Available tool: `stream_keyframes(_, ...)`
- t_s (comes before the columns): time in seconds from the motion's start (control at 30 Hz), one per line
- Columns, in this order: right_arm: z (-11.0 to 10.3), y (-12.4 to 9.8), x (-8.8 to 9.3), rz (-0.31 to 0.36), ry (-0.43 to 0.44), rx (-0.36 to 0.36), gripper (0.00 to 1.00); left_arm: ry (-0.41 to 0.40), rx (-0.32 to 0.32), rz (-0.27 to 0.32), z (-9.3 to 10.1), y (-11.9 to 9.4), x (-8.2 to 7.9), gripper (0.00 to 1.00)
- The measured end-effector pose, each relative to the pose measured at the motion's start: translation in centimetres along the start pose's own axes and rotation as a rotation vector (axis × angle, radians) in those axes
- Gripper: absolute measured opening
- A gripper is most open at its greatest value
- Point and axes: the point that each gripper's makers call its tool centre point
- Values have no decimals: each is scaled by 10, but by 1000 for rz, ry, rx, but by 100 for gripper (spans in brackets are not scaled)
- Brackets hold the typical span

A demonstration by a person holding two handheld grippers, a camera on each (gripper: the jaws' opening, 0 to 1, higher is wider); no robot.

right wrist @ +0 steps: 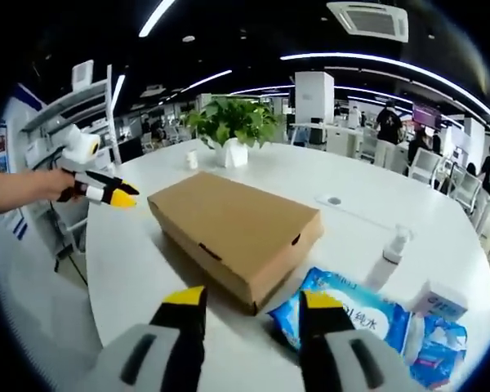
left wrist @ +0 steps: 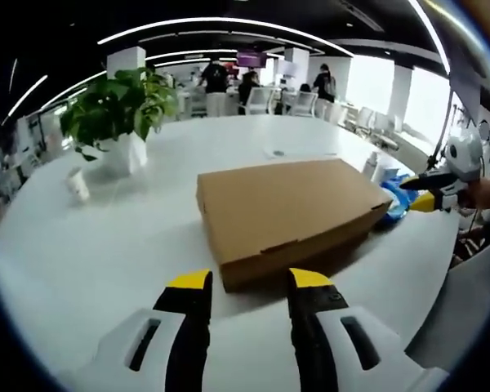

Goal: Operate the shoe box by opening the lid, removing the specified soft item, and placing it in the target area until the item is outside and the box remains undamaged.

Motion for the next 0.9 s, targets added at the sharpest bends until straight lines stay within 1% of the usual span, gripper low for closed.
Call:
stream_keyframes(0.07, 3, -13, -1, 12, -12, 22, 45, 3, 4, -1, 6, -7, 1, 40)
stream_keyframes(0.17, 11, -28, 0, 19, 18, 53, 50, 7, 11, 12, 13, -16, 0, 41)
stream_keyframes(0.23, 15, -40, 3, 18, 13, 72, 53, 8, 13, 19, 18, -22, 0, 42)
stream_keyframes(0.3, 18, -50, 5, 21, -5, 85, 54, 11, 23, 32, 25, -28, -2, 43)
stream_keyframes(0.33, 19, -59, 8, 21, -8, 92, 55, 10, 31, 36, 29, -31, -3, 43)
stream_keyframes(0.37, 19, -61, 9, 22, -7, 92, 56, 9, 37, 42, 32, -33, -4, 44)
stream_keyframes(0.47, 22, -77, 14, 18, -9, 105, 61, -7, 62, 79, 43, -41, -11, 45)
stream_keyframes(0.53, 23, -90, 16, 31, -4, 115, 63, -4, 67, 82, 49, -46, -12, 47)
stream_keyframes(0.63, 21, -110, 20, 53, 20, 128, 69, -3, 82, 93, 60, -53, -13, 52)
stream_keyframes(0.7, 20, -122, 24, 62, 25, 143, 73, 19, 87, 91, 66, -58, -11, 55)
stream_keyframes(0.83, 20, -143, 32, 75, 36, 169, 79, 31, 91, 104, 75, -68, -10, 62)
stream_keyframes(0.9, 20, -154, 38, 84, 58, 174, 82, 28, 97, 108, 79, -72, -8, 65)
Point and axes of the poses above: the point that each gripper's makers call its tool centre point, and the gripper's own axes: y roughly forward along the fingers, z roughly to its right, x roughly out of its underside, and after that the axes turned 10 degrees about y, right-handed
